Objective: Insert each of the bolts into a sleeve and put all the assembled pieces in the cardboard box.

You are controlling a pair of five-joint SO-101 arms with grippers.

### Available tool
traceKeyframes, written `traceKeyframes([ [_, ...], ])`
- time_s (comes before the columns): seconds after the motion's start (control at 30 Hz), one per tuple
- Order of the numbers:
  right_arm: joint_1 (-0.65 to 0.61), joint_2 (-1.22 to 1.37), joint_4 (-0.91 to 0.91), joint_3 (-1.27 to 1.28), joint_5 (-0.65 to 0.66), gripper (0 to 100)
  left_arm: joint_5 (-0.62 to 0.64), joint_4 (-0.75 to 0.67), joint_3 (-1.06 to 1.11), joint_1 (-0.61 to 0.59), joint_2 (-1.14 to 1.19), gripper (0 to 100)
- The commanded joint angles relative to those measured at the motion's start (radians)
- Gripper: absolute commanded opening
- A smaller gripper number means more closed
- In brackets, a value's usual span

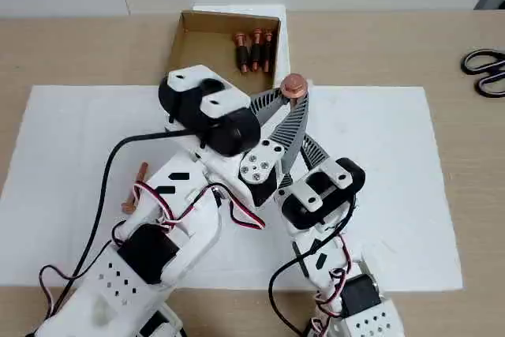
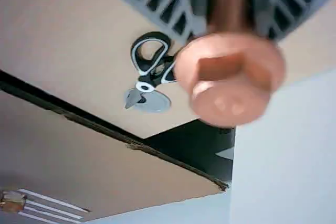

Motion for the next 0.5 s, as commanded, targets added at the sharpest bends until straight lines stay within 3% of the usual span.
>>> traceKeyframes([
  [0.0, 0.018, -0.015, -0.024, 0.003, 0.008, 0.4, -0.015, -0.025, -0.008, 0.002, -0.037, 1],
  [0.33, 0.012, -0.087, -0.019, 0.003, 0.008, 0.4, -0.020, 0.002, -0.001, -0.087, -0.032, 1],
  [0.47, 0.013, -0.079, -0.016, 0.003, 0.009, 0.4, -0.120, -0.003, 0.039, -0.084, -0.032, 1],
])
